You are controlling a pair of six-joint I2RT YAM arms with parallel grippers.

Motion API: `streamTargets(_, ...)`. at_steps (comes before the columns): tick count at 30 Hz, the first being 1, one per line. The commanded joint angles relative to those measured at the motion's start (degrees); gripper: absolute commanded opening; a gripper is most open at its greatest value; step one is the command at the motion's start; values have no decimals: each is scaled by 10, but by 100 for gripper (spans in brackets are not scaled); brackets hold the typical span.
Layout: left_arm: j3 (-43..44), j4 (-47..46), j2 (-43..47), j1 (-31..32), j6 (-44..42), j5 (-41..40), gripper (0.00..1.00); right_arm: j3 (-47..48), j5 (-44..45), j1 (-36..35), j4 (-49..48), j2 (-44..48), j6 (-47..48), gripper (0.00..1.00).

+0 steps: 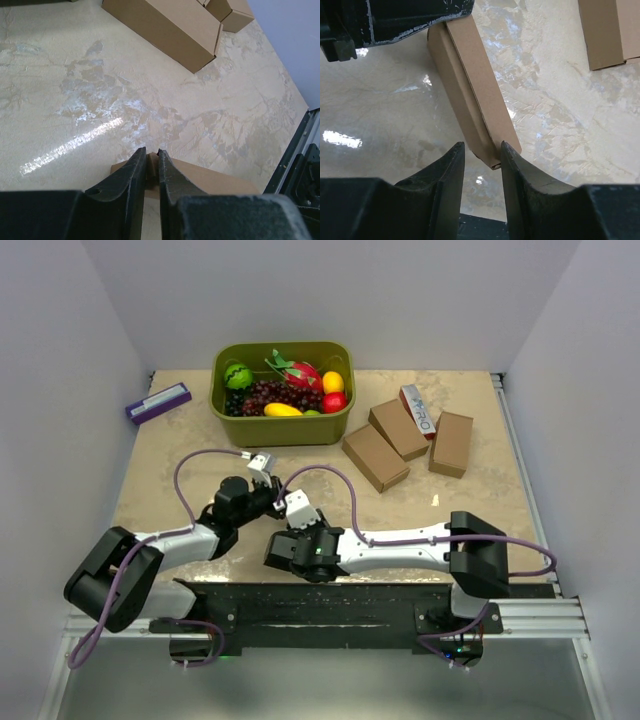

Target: Fold the paper box

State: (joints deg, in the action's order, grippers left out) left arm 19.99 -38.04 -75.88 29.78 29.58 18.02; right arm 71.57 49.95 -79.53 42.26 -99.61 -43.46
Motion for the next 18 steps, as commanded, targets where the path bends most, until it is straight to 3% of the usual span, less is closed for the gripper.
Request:
streamTargets(1,-17,119,-26,7,-8,3,19,28,30,-7,40,-32,-29,36)
streamTargets(13,-21,109,-25,7,-10,10,20,-14,-54,-8,14,-47,-55,31)
streamTargets(18,-4,124,-5,7,-8,21,37,-30,-64,-9,19,-56,-78,31)
